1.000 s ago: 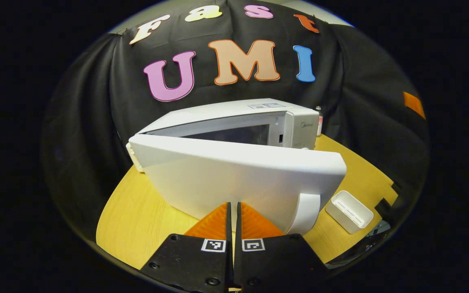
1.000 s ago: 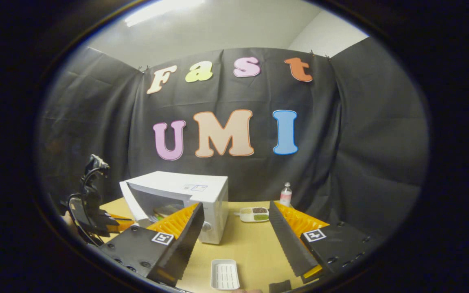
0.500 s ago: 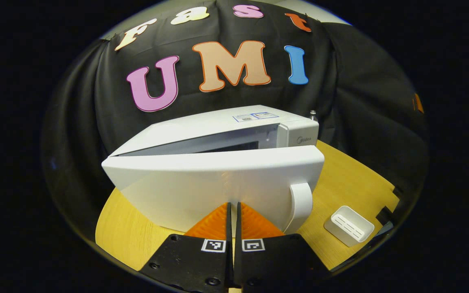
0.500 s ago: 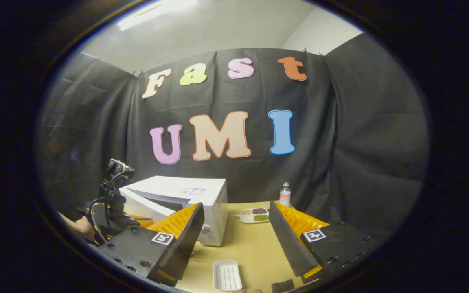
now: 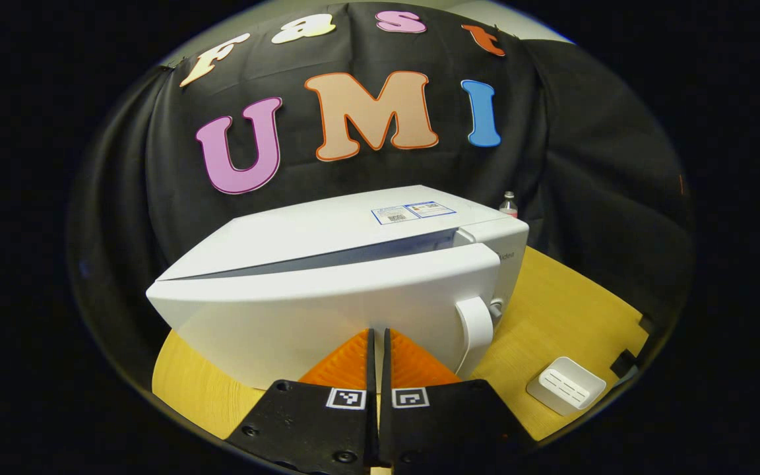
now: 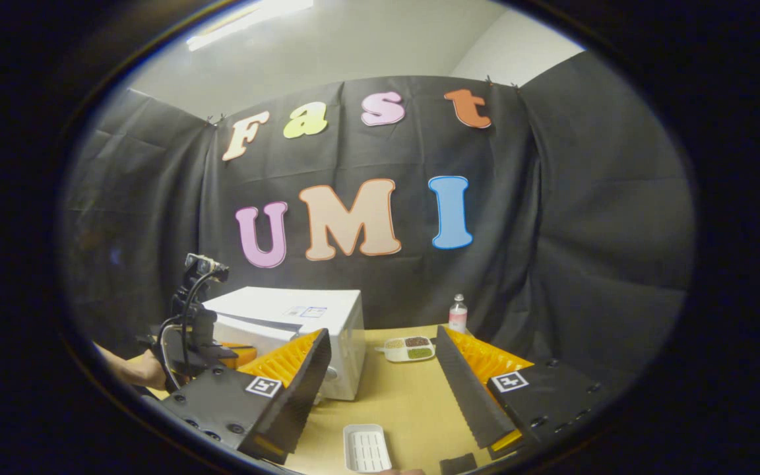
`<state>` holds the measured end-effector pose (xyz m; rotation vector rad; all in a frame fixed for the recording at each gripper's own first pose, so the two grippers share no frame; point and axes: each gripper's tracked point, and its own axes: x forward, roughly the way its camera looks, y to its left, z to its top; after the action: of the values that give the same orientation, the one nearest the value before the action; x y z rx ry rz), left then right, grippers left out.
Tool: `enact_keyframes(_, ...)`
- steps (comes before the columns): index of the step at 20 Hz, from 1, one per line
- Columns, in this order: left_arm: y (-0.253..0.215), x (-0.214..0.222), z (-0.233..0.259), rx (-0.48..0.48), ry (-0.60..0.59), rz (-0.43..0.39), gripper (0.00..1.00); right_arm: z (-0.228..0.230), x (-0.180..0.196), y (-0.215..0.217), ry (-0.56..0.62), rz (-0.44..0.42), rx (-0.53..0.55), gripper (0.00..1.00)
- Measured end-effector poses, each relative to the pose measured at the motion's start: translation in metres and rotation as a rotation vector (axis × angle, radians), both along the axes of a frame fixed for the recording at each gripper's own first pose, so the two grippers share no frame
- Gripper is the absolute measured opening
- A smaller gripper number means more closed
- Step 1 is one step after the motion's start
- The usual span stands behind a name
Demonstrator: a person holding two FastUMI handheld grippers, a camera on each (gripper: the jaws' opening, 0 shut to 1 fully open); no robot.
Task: Open the microwave oven with the left hand, put the food in, and close the microwave oven.
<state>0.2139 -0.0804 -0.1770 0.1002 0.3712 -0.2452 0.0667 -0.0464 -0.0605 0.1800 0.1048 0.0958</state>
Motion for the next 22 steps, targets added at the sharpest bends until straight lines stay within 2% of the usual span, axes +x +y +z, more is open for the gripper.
enact_keyframes(12, -0.007, 0.015, 0.003, -0.03, 0.001, 0.028, 0.0, 0.002, 0.014, -0.007, -0.006, -0.015, -0.02, 0.91)
enact_keyframes(21, -0.036, 0.024, 0.003, -0.099, 0.003, -0.04, 0.01, 0.004, 0.014, -0.008, -0.003, -0.022, -0.033, 0.91)
enact_keyframes(22, -0.037, 0.026, 0.003, -0.08, -0.005, -0.045, 0.01, 0.004, 0.014, -0.01, -0.006, -0.027, -0.032, 0.91)
